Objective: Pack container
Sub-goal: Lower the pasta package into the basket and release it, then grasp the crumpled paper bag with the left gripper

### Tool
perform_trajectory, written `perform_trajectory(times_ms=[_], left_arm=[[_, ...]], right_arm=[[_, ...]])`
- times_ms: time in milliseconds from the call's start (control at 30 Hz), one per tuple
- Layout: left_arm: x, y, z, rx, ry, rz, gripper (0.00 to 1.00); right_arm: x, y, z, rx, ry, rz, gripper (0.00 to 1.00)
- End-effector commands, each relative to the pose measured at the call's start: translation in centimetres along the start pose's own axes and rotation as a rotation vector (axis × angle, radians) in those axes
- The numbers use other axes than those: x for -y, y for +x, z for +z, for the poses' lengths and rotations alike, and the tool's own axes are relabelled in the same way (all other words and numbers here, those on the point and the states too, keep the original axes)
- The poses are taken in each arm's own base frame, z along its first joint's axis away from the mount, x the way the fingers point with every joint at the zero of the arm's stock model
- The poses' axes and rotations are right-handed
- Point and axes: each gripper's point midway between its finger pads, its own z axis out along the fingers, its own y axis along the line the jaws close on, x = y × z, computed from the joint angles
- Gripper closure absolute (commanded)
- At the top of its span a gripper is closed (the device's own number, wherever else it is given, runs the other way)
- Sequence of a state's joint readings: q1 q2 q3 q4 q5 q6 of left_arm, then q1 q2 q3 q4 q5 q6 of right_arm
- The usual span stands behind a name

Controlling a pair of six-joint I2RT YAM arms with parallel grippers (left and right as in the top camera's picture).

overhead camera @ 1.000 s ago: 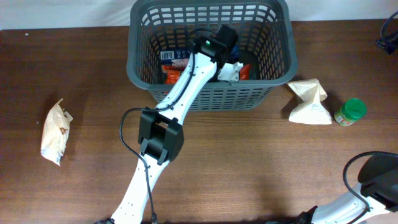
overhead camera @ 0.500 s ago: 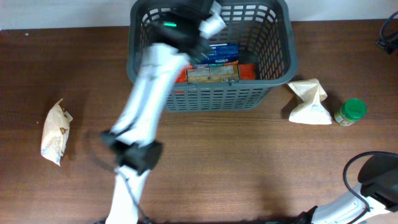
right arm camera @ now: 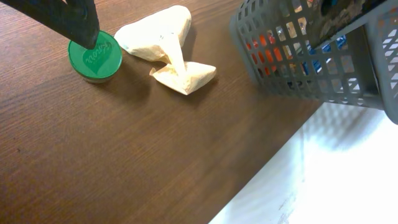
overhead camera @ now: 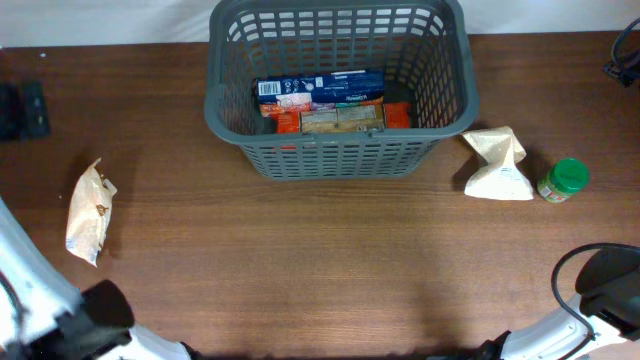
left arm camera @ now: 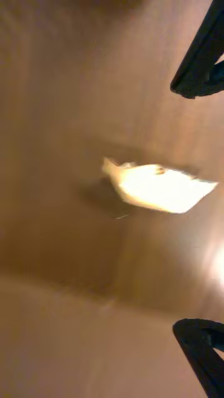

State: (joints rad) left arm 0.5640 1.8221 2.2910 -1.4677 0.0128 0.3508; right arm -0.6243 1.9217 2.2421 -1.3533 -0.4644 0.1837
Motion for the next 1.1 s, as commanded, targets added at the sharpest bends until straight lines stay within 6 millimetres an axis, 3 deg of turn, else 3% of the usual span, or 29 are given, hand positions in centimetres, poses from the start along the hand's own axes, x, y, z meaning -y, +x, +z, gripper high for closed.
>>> perform_trajectory(times_ms=[0, 167, 433, 567, 833, 1067], left_arm=[[-0.9, 5.5, 7.5, -0.183, 0.104, -0.087, 0.01], [-2.1, 9.1, 13.8, -0.256, 0.131, -0.035, 0.0], [1.1, 12.1, 21.2, -0.414, 0.258, -0.023, 0.0], [1.4, 13.9, 23.3, -0.517, 0.209, 0.03, 0.0], [0.8, 15.9, 25.1, -0.623, 0.129, 0.11, 0.0], [1.5, 18.1, 26.7, -0.703, 0.156, 0.108, 0.11]], right_arm=[[-0.2, -0.2, -0.2, 0.011, 0.003, -0.01, 0.01], [-0.2, -0.2, -0.2, 0.011, 0.003, -0.009, 0.01], [-0.2, -0.2, -0.2, 0.011, 0.003, -0.009, 0.01], [-0.2, -0.2, -0.2, 0.011, 0.003, -0.01, 0.01], [-0.2, -0.2, -0.2, 0.011, 0.003, -0.009, 0.01], [-0.2, -0.2, -0.2, 0.011, 0.003, -0.009, 0.01]])
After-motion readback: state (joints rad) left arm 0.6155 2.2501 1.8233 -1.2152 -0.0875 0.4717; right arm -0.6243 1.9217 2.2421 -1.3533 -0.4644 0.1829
